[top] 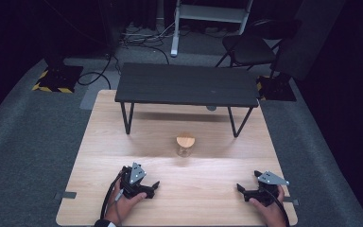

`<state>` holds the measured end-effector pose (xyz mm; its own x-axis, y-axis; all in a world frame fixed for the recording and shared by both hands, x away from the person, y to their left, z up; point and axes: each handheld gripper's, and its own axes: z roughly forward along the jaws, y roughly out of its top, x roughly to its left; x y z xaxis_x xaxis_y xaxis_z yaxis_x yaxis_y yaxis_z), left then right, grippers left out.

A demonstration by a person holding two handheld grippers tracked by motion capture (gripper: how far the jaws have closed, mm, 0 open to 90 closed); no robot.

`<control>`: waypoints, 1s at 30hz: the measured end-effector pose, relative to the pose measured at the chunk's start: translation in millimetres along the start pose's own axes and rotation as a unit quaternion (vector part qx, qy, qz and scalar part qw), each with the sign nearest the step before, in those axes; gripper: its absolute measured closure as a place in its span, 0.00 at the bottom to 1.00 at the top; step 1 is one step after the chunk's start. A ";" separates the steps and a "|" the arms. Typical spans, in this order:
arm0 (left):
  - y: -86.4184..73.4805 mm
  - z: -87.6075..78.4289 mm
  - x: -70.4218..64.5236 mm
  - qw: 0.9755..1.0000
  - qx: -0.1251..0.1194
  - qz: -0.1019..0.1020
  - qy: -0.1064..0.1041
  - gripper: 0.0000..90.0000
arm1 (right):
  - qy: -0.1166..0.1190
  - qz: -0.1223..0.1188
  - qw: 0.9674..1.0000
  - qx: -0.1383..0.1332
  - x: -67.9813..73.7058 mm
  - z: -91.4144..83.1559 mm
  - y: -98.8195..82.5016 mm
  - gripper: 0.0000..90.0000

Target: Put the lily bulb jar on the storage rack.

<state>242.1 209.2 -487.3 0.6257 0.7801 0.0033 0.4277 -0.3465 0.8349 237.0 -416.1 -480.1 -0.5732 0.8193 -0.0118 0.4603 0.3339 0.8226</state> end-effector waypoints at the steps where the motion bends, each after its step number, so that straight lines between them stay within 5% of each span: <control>1: -0.1 0.0 0.0 1.000 0.000 0.000 0.000 0.01 | 0.000 0.000 1.000 0.000 0.0 0.0 0.0 0.00; 30: 0.2 0.0 0.0 1.000 0.000 0.000 0.000 0.01 | 0.002 -0.002 1.000 0.004 -1.4 0.1 2.3 0.00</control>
<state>242.3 209.1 -487.1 0.6251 0.7805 0.0030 0.4284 -0.3464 0.8346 238.9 -416.4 -478.2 -0.5784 0.8157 -0.0122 0.4630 0.3406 0.8183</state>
